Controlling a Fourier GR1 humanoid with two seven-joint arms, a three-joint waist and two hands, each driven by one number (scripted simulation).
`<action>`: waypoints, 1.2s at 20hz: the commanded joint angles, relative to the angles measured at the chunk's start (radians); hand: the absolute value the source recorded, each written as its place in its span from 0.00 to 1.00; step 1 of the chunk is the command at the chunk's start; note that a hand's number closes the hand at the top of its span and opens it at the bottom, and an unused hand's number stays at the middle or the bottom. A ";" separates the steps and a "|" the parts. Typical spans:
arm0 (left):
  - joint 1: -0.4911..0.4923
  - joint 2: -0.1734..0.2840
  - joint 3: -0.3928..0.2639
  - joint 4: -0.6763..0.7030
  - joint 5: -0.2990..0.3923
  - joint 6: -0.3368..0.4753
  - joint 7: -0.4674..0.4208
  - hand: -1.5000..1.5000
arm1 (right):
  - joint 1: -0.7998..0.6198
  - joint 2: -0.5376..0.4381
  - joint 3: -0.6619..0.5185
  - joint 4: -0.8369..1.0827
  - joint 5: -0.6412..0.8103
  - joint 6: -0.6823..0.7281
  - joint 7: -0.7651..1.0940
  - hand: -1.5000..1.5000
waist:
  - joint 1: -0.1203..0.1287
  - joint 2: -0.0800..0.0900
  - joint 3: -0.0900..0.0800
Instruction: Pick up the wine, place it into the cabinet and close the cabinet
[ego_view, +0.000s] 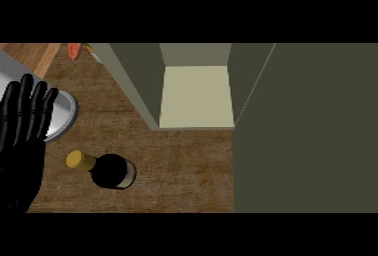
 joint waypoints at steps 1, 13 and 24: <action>-0.012 -0.060 -0.090 -0.025 -0.174 0.104 0.036 0.00 | 0.057 0.008 0.003 -0.014 -0.018 0.020 -0.029 0.00 | 0.000 -0.013 -0.017; -0.046 -0.127 -0.551 0.115 -0.401 0.917 0.198 0.00 | 0.148 -0.023 0.174 -0.189 -0.145 0.149 0.174 0.00 | -0.014 -0.015 -0.017; -0.375 -0.128 -0.699 0.279 -0.742 1.177 0.645 0.00 | 0.115 -0.026 0.122 -0.302 -0.193 0.101 0.331 0.00 | 0.002 -0.014 -0.017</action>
